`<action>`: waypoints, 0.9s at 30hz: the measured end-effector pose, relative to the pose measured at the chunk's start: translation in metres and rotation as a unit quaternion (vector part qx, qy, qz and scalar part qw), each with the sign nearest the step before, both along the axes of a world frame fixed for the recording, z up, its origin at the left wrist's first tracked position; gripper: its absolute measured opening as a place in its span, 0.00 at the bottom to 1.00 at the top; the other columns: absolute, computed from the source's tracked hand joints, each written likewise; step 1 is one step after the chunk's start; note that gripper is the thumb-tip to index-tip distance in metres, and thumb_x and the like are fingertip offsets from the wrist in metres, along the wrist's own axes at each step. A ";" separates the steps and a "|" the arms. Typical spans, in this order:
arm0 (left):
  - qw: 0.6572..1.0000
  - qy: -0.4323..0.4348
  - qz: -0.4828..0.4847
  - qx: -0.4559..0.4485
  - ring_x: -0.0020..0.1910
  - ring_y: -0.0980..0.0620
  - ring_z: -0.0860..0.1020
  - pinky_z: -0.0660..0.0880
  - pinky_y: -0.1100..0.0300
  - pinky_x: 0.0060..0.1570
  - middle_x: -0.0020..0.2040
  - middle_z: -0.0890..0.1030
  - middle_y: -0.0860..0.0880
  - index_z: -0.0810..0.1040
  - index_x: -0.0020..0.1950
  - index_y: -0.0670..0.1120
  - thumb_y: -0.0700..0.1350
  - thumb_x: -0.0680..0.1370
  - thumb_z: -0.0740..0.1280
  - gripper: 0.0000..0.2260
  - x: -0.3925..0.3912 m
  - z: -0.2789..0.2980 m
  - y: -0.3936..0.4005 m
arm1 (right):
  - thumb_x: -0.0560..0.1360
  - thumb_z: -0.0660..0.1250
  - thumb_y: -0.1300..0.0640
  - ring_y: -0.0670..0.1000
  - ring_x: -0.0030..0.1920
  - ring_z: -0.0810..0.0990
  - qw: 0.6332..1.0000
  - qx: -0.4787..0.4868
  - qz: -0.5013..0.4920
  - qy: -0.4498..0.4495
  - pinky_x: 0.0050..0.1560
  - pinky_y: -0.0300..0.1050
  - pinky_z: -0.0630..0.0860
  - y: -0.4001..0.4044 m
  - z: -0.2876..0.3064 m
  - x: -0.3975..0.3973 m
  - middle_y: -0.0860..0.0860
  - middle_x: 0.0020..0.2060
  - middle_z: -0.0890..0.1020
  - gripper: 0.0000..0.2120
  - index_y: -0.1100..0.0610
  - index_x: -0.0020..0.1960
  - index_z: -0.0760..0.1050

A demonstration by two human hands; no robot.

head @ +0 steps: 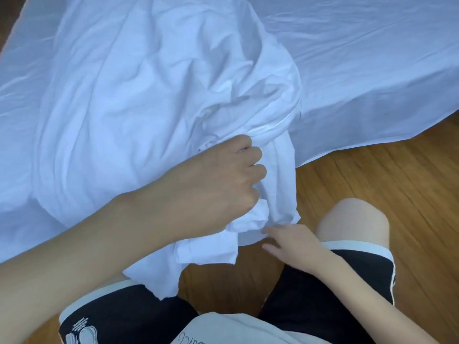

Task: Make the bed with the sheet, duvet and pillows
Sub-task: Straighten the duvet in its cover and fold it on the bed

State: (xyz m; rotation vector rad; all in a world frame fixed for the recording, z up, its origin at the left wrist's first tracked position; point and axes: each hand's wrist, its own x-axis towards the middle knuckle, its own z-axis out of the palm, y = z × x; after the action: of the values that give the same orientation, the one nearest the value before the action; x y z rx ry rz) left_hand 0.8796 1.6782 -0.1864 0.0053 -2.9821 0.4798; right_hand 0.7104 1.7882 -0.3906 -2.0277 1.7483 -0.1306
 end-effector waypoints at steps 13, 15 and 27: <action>0.999 0.046 0.013 -0.012 0.36 0.49 0.56 0.64 0.54 0.39 0.30 0.61 0.48 0.59 0.26 0.46 0.29 0.73 0.38 0.22 -0.015 -0.067 0.006 | 0.62 0.76 0.65 0.58 0.62 0.76 0.982 -0.188 0.017 -0.015 0.63 0.54 0.73 -0.025 -0.037 -0.052 0.55 0.59 0.80 0.27 0.61 0.60 0.75; 0.999 0.038 0.013 0.008 0.36 0.49 0.56 0.63 0.54 0.40 0.31 0.59 0.49 0.59 0.27 0.47 0.30 0.71 0.45 0.16 -0.012 -0.061 0.007 | 0.69 0.69 0.61 0.55 0.56 0.78 0.973 -0.230 0.017 -0.025 0.57 0.49 0.75 -0.030 -0.036 -0.048 0.52 0.50 0.82 0.11 0.60 0.51 0.79; 0.993 0.029 0.092 0.073 0.34 0.43 0.71 0.60 0.53 0.66 0.32 0.75 0.47 0.75 0.29 0.43 0.38 0.61 0.54 0.10 0.000 -0.042 0.003 | 0.65 0.58 0.60 0.44 0.25 0.59 0.962 -0.259 -0.070 -0.049 0.23 0.39 0.55 0.060 -0.010 -0.062 0.45 0.25 0.63 0.07 0.56 0.29 0.62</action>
State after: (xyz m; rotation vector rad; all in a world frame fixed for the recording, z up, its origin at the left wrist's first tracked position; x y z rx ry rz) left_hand 0.8800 1.6814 -0.2286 0.3049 -2.9654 0.2732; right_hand 0.6485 1.8481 -0.4004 -2.1861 1.9371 -0.7953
